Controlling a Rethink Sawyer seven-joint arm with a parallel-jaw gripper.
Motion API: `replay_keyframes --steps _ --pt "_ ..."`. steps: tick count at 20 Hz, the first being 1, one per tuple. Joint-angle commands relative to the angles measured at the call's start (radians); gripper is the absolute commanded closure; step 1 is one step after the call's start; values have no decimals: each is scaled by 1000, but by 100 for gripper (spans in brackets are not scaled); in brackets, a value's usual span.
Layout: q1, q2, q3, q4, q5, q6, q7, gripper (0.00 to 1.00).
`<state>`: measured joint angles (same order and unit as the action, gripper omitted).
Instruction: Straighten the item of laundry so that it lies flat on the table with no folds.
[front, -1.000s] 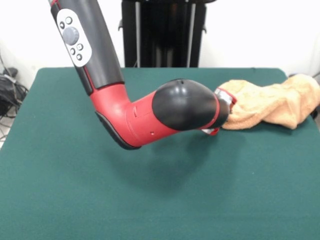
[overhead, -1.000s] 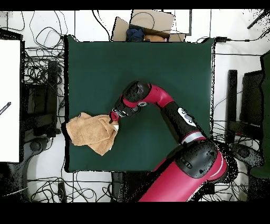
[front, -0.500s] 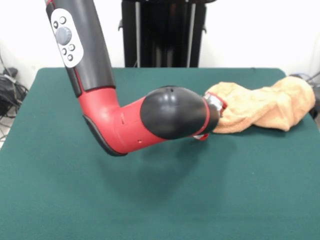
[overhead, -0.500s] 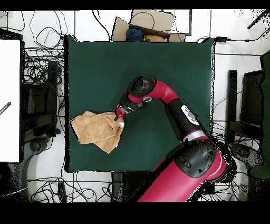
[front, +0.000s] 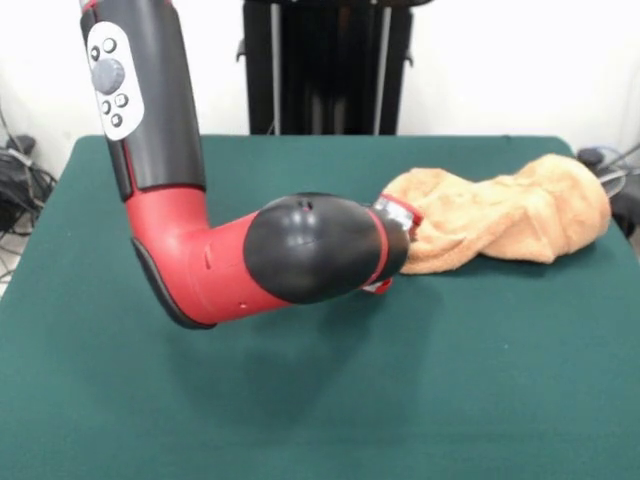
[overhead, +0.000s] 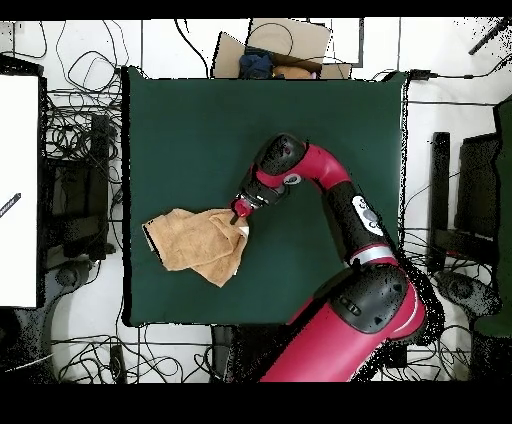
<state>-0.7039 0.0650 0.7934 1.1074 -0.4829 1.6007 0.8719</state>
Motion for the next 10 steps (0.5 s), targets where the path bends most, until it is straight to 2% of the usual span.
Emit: replay_keyframes --steps 1,10 --pt "-1 22 -85 -189 -142 31 -287 100" --pt "9 70 -93 -312 -163 102 -423 100"
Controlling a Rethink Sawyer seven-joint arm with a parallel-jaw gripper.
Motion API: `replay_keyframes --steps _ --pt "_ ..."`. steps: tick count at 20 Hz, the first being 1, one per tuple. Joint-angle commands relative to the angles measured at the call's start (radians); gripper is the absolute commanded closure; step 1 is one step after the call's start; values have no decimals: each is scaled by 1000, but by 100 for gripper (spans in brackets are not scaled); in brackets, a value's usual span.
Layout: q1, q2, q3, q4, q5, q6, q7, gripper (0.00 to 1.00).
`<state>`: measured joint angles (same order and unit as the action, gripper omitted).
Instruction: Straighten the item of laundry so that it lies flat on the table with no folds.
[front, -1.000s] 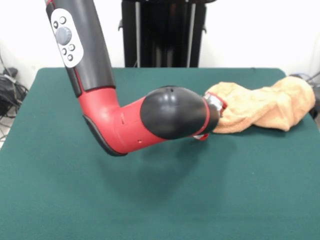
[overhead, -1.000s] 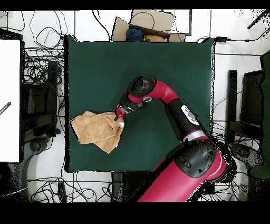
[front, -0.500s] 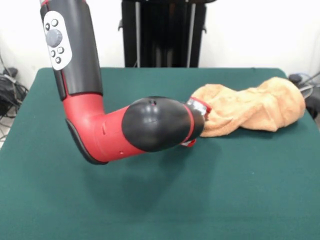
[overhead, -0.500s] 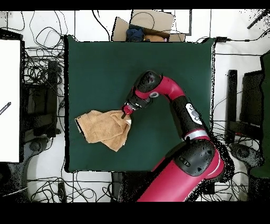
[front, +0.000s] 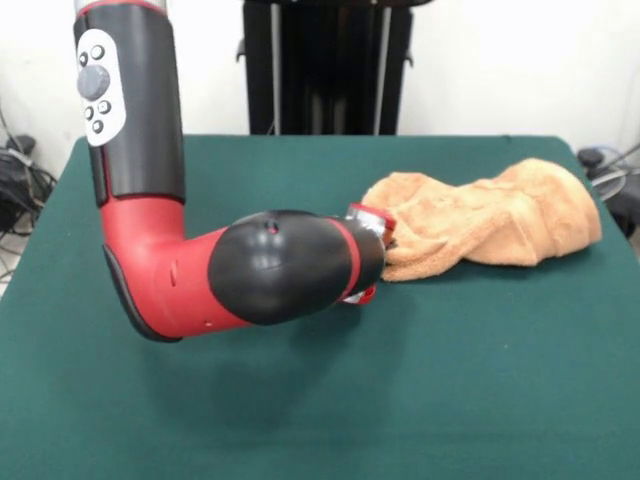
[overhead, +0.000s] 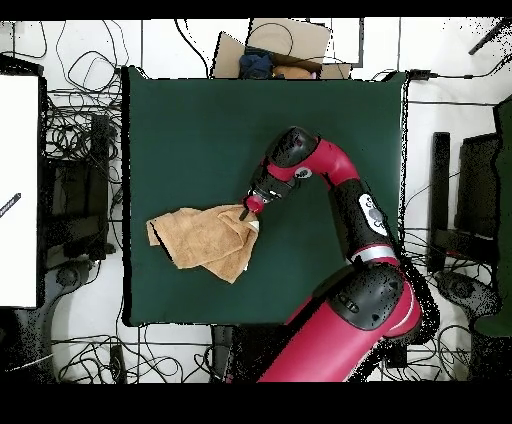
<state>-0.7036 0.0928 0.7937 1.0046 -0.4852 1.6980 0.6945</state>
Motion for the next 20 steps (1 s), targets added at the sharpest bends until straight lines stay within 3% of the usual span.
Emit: replay_keyframes --steps 1,20 --pt "7 45 -93 -216 -163 10 -261 100" --pt "-38 64 -108 -285 -197 63 -480 100"
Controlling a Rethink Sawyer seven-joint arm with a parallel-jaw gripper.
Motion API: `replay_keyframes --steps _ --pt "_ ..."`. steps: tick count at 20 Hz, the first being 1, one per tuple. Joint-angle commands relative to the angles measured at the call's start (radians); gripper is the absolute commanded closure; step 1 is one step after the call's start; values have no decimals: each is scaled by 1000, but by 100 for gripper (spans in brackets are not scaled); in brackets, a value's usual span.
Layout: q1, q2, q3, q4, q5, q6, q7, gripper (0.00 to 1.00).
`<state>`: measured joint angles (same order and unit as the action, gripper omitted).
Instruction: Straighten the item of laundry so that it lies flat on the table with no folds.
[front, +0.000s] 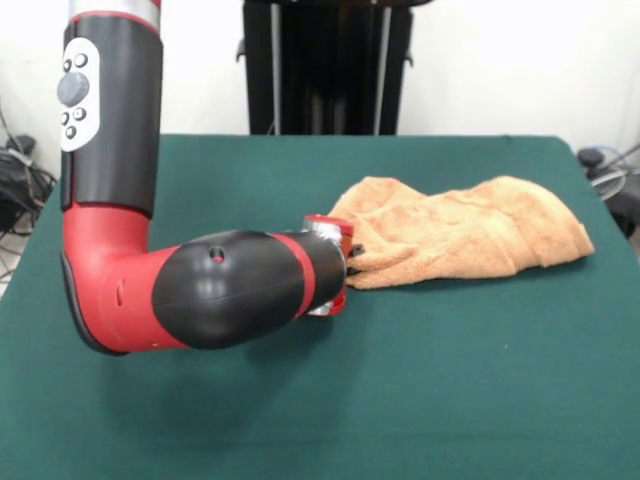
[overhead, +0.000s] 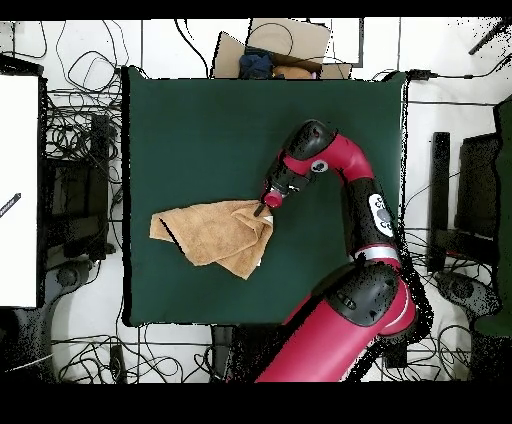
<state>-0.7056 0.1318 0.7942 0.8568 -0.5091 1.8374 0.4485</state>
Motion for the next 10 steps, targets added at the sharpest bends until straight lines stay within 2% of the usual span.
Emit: replay_keyframes --steps 1,5,10 --pt "-37 24 -110 -136 -172 -76 -235 100" --pt "-49 18 -112 -132 -179 -84 -274 100" --pt "-44 42 -106 -199 -209 -50 -362 100"
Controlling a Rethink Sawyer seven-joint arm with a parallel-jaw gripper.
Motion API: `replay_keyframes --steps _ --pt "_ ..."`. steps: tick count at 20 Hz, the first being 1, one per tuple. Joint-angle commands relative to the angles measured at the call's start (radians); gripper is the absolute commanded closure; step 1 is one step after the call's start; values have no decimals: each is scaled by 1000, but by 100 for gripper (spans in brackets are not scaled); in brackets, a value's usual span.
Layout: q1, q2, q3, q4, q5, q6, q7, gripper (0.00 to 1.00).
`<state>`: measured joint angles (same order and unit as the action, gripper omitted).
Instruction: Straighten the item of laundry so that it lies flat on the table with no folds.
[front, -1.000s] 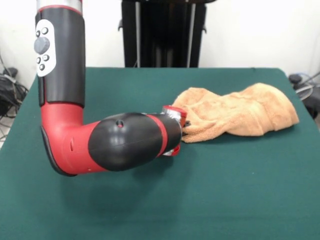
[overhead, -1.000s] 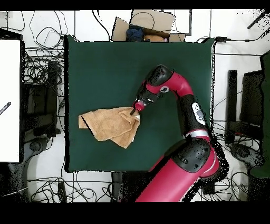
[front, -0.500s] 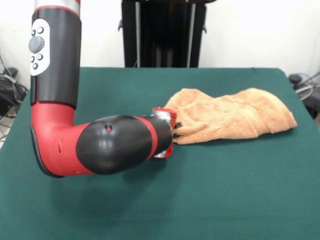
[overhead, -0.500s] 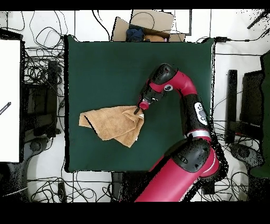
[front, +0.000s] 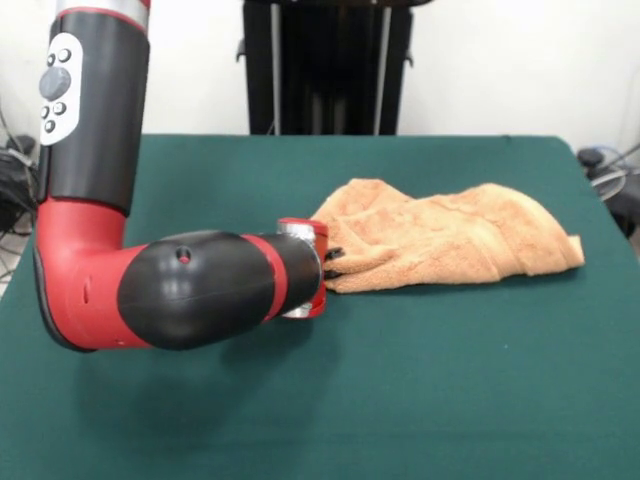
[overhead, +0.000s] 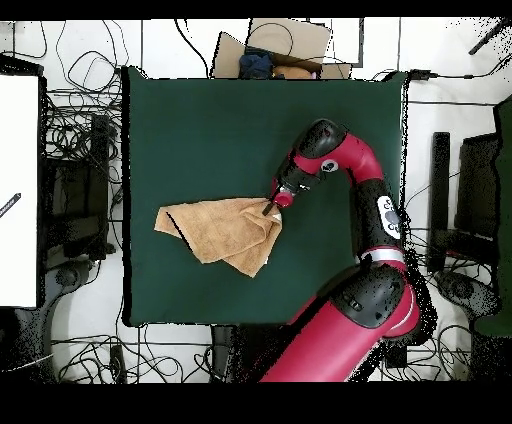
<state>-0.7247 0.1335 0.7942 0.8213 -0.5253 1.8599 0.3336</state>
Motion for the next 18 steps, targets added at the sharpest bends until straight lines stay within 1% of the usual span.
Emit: replay_keyframes --steps 1,7,14,18 --pt "-25 45 -104 -175 -198 -68 -262 100" --pt "-30 60 -102 -206 -209 -66 -321 100" --pt "-14 104 -75 -350 -271 -6 -443 100" --pt "-18 97 -75 -373 -290 3 -472 100"
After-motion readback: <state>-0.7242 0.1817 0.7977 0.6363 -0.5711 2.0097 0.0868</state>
